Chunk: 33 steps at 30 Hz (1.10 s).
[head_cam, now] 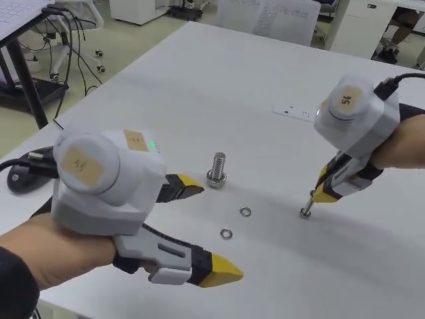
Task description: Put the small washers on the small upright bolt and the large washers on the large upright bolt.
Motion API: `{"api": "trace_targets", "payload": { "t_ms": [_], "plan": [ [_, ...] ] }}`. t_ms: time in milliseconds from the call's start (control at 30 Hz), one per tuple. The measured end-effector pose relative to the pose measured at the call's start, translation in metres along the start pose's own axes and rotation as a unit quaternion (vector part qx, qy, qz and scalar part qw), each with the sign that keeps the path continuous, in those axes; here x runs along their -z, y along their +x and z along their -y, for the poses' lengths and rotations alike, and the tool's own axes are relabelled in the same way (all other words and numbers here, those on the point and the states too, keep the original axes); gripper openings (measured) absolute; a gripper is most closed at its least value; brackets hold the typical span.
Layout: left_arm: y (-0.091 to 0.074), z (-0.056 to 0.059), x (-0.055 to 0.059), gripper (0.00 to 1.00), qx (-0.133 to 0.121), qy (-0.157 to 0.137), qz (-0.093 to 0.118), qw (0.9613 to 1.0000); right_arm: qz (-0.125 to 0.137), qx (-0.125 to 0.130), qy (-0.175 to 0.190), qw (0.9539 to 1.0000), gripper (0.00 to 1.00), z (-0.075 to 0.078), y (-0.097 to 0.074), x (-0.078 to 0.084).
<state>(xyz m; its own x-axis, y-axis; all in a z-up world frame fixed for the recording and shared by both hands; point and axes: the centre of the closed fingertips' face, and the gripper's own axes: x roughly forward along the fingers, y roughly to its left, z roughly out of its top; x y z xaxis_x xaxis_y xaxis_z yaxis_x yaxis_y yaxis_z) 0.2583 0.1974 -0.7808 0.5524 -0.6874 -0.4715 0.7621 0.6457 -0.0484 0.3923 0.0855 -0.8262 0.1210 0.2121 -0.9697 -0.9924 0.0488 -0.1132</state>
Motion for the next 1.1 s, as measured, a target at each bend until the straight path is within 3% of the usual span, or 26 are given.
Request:
{"api": "trace_targets", "payload": {
  "t_ms": [1100],
  "plan": [
    [-0.002,-0.001,0.003,0.75,-0.001,-0.003,-0.004,1.0,-0.005,-0.015,0.014,0.9998,0.13,-0.004,0.036,0.009]
  ]
}}
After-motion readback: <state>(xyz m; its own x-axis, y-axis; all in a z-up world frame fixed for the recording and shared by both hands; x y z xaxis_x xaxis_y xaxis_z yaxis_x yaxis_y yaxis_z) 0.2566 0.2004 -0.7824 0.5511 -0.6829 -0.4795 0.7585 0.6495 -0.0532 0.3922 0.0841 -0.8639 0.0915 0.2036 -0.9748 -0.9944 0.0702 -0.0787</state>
